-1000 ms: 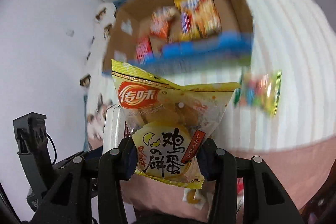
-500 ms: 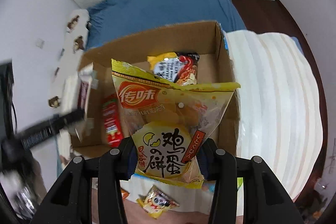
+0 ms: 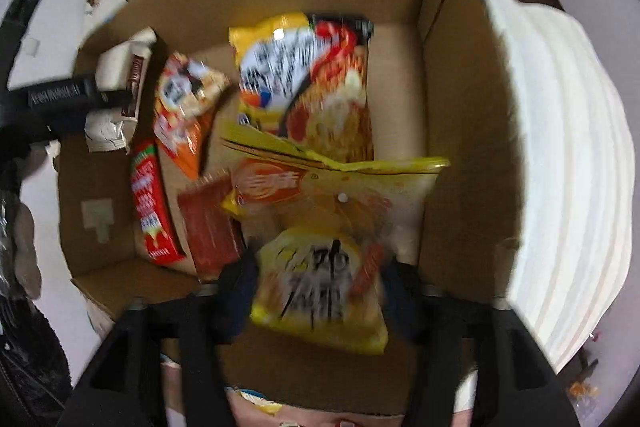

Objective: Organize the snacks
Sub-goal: 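Carry the bread and biscuit bag into the box and open both tools, then grasp an orange panda chip bag with the left tool while the right tool grasps a yellow panda chip bag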

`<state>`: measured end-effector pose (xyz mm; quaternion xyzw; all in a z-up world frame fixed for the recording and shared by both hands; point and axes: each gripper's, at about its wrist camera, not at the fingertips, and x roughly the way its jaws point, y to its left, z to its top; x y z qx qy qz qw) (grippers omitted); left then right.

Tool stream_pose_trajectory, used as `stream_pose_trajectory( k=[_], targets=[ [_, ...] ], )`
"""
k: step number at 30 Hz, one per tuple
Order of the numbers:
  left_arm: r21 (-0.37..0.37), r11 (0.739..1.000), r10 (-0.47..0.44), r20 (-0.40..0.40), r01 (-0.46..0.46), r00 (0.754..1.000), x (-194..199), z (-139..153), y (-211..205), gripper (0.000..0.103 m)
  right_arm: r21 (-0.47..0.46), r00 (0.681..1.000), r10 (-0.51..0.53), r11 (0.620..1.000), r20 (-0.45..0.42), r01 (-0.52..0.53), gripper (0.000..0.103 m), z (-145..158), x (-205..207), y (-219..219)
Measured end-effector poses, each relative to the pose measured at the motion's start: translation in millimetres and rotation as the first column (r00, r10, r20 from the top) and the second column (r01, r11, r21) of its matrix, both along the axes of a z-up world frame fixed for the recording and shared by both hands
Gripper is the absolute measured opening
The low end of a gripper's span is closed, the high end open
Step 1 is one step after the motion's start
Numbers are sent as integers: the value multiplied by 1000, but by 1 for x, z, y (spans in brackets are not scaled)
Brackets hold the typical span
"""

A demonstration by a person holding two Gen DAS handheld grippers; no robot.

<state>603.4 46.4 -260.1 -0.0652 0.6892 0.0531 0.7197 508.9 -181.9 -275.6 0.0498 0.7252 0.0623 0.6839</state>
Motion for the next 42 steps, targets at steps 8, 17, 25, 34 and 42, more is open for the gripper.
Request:
stream_pose_trajectory(
  k=[8,17,25,34,42],
  targets=[
    [-41,999,22,8,-21,1000,-11,1,4,86,-7,999,-31,999,29,31,100,5,5,1],
    [-77,997,-4,70,10,998,-42,26,-8,91,6,995,-66,998,74,66,101,21,-3,-5],
    [-45,997,-46,192,55,980,-96,69,-18,91,4,982,-70,997,173,71,101,49,-22,-2],
    [-4,997,-77,298,82,951,-161,108,-24,91,-4,956,-61,998,286,65,101,86,-63,1],
    [1,997,-70,370,75,926,-211,138,-29,91,3,927,-46,999,372,49,101,120,-109,6]
  ],
)
